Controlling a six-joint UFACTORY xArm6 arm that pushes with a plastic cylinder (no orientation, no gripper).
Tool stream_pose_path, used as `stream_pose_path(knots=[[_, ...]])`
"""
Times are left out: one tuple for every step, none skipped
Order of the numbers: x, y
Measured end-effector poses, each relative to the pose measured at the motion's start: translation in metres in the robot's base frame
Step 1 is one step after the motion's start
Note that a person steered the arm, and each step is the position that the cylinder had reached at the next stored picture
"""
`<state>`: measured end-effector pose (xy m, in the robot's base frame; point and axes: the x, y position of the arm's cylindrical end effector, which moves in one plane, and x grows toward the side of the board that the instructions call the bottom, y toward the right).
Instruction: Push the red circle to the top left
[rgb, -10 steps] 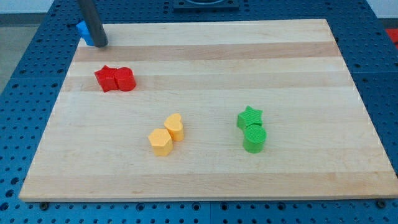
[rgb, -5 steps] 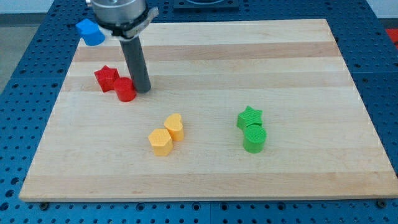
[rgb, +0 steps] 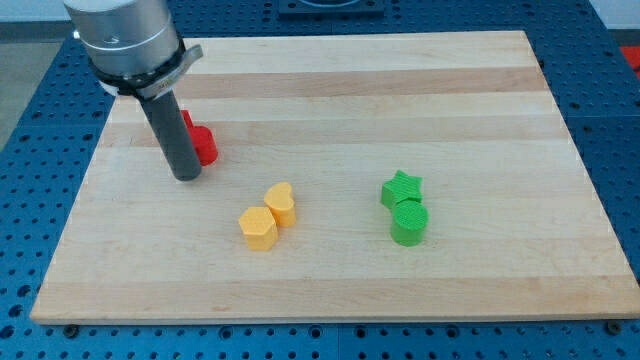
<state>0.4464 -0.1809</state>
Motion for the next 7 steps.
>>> stream_pose_path(knots=[[-0.007,-0.007],[-0.012,0.005],[-0.028,0.012],[-0.042,0.022],[-0.046,0.047],[-0.051,0.061],[-0.065,0.06]])
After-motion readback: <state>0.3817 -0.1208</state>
